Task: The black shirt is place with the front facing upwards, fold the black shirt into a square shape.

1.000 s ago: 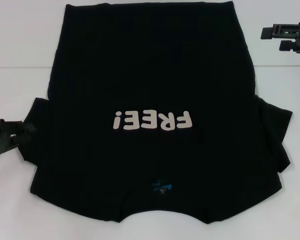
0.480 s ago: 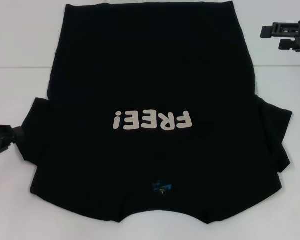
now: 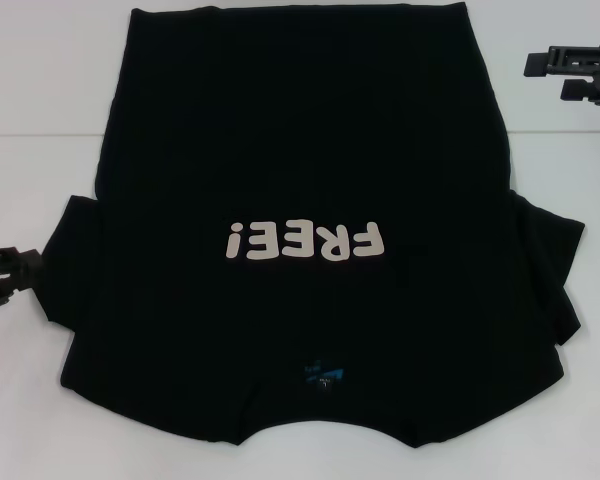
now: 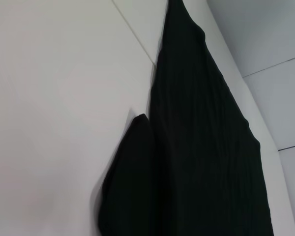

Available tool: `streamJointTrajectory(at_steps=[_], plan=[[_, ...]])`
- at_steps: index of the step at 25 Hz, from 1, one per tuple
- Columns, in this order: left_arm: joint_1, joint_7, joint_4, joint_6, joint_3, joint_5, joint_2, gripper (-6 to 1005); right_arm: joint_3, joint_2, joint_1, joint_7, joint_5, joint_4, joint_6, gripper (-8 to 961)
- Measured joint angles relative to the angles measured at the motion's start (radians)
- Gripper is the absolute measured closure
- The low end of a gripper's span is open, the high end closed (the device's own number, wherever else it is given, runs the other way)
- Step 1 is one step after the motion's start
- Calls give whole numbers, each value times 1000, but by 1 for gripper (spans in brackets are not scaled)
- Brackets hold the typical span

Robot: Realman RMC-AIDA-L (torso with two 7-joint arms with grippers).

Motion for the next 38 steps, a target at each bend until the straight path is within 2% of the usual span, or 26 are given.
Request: streamJointTrajectory(at_steps=[4,9,24,31,38], plan=[[0,-5,-9,-1,-1,-1,-1,747,3,0,0,0,0,0,1,39],[-2,-22,-34,-39,-3,0,0,592,5,0,0,0,0,0,1,38],[-10,-9,-105,-158,13,29,-2,603,5,-1,-3,0,0,1,1,38],[-22,-7,-111,-209,66,30,-6,604,5,-1,-8,0,0,4,1,38],[-40,-6,-115,-225,82,30,-8,605,5,-2,-13,0,0,13,1,38]])
